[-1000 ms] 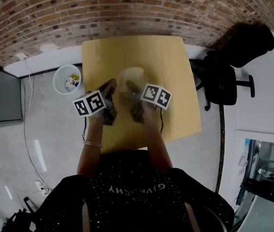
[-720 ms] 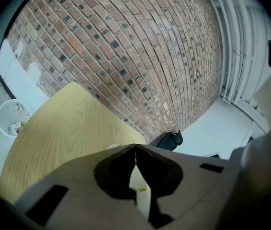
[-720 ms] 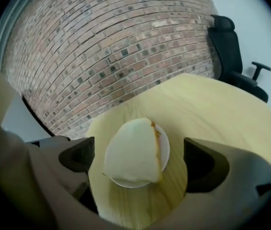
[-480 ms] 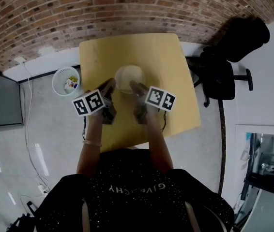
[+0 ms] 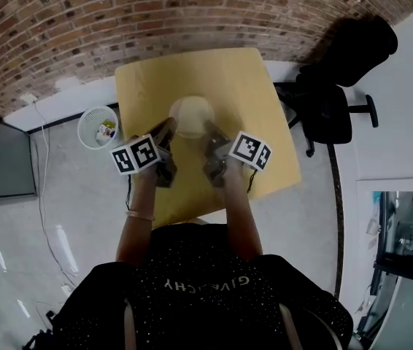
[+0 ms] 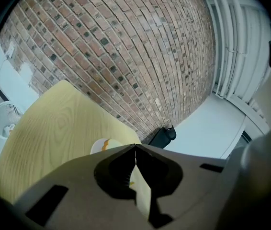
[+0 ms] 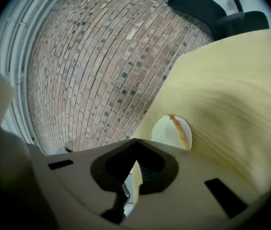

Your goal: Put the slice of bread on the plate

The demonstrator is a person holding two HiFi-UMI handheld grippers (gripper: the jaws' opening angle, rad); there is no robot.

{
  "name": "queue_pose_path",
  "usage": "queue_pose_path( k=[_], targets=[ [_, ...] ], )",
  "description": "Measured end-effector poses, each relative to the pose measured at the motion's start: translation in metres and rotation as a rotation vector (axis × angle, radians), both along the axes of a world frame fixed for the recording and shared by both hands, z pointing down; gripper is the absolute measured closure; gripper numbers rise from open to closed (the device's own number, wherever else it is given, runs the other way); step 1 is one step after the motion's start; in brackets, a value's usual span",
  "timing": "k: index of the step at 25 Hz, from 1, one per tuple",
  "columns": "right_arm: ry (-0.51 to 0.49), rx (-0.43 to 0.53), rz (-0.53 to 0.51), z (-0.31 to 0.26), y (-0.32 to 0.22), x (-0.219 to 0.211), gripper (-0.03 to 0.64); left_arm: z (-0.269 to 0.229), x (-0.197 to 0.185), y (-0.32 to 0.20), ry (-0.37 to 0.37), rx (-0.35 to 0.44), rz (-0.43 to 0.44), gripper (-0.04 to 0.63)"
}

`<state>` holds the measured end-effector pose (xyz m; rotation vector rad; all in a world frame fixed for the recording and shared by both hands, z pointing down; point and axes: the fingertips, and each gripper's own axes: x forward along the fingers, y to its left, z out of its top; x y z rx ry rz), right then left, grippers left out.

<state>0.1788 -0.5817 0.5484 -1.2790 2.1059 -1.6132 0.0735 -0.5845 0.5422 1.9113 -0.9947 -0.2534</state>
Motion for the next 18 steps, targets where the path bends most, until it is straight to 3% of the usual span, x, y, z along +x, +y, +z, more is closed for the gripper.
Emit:
queue_pose_path(
  k=[18],
  targets=[
    [-0.032, 0.002, 0.042, -0.004, 0.008, 0.02, 0.607, -0.004, 0.002, 0.009, -0.013, -0.003, 0.003, 0.583]
  ],
)
